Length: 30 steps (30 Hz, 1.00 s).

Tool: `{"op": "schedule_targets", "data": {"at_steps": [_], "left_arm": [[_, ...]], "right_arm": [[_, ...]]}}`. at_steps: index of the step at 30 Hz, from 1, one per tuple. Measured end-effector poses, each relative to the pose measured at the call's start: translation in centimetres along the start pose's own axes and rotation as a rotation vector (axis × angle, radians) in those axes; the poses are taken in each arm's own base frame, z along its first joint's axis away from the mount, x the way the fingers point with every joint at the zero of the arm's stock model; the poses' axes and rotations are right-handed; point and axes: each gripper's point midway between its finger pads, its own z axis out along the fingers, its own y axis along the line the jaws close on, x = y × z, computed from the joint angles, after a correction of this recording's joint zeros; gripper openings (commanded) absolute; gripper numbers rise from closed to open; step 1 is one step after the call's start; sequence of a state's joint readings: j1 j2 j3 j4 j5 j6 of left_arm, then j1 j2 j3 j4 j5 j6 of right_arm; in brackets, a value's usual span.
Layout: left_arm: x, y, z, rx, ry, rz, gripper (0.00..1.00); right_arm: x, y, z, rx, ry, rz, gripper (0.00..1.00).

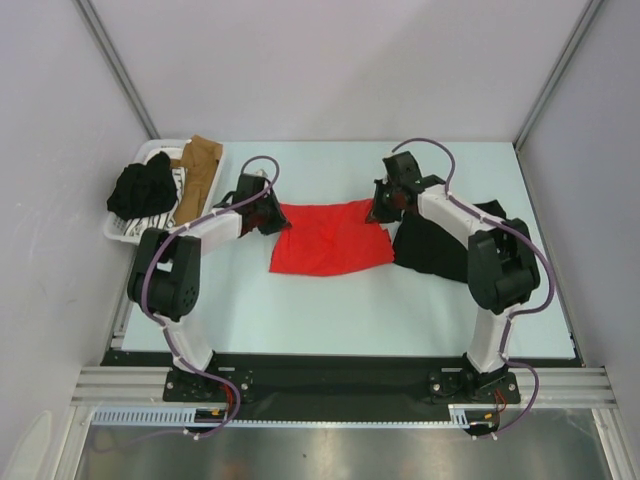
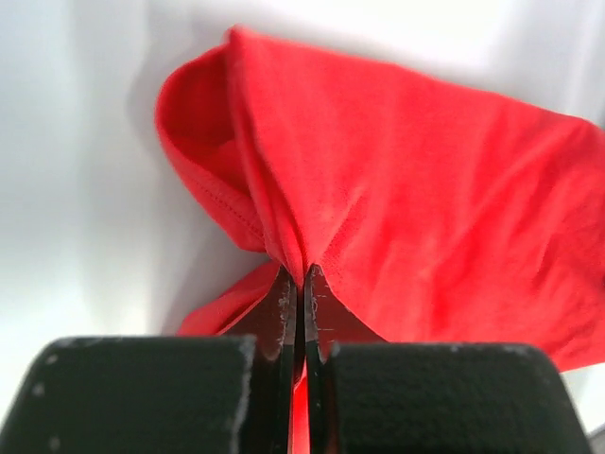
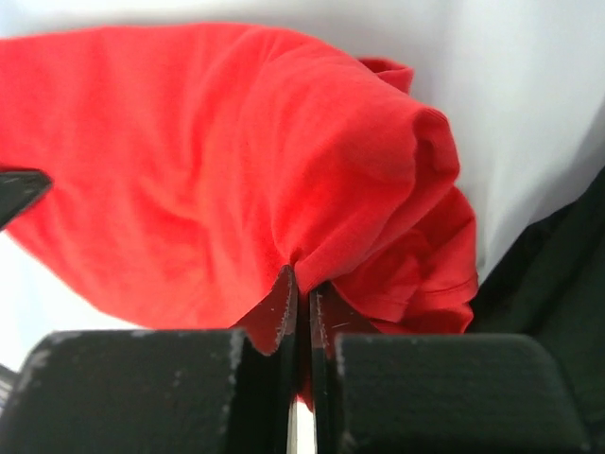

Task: Fold and stack the tank tops
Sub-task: Neatly place the folded tank top to the corner

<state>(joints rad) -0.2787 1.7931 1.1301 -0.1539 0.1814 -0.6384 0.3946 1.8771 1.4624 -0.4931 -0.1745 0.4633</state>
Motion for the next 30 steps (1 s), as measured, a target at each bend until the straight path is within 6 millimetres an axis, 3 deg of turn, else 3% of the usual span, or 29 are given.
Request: {"op": "schedule_targets", "data": {"at_steps": [2, 4, 5, 6, 8, 11, 12, 17, 20, 25, 27, 29, 30], "left_arm": [[0.6, 1.0, 0.4, -0.036, 0.013, -0.004, 0.10], [0.8, 1.4, 0.7, -0.046, 0.017, 0.000, 0.32], [0.8, 1.5, 0.8, -0.049, 0.017, 0.001, 0.39], [0.9, 1.7, 1.0, -0.056, 0.020, 0.004, 0.54], [1.2, 2.3, 1.3, -0.078, 0.025, 0.006, 0.62], [1.2, 3.2, 1.4, -0.121, 0.015, 0.006, 0.93], [1.1, 3.4, 1.3, -0.133, 0.005, 0.005, 0.99], [0.5, 4.1, 1.4, -0.174, -0.010, 0.004, 1.00], [-0.9, 3.7, 2.6, -0.176, -0.021, 0.005, 1.00], [-2.6, 2.9, 4.3, -0.160, -0.045, 0.002, 0.97], [-2.9, 2.7, 4.7, -0.152, -0.052, -0.003, 0.90], [-3.3, 2.5, 5.2, -0.141, -0.063, -0.009, 0.81], [-3.5, 2.4, 5.5, -0.135, -0.069, -0.013, 0.71]], "right_arm": [[0.8, -0.9, 1.3, 0.019, 0.029, 0.008, 0.14], [1.4, -1.6, 2.3, 0.041, 0.050, 0.013, 0.24], [1.6, -2.0, 2.7, 0.052, 0.058, 0.016, 0.37], [1.8, -2.3, 2.9, 0.062, 0.062, 0.018, 0.43], [1.9, -2.8, 3.3, 0.084, 0.062, 0.015, 0.61], [1.8, -3.6, 3.5, 0.124, 0.049, 0.006, 0.81], [1.7, -3.8, 3.5, 0.135, 0.043, 0.002, 0.83], [1.4, -5.3, 4.3, 0.190, 0.028, -0.011, 0.84], [1.8, -6.1, 5.7, 0.203, 0.048, -0.008, 0.83], [-0.3, -5.0, 7.3, 0.151, -0.002, -0.025, 0.83], [-0.9, -4.6, 7.7, 0.133, -0.021, -0.029, 0.82], [-1.5, -4.3, 8.2, 0.121, -0.034, -0.033, 0.74], [-1.6, -4.2, 8.4, 0.118, -0.037, -0.034, 0.69]]}}
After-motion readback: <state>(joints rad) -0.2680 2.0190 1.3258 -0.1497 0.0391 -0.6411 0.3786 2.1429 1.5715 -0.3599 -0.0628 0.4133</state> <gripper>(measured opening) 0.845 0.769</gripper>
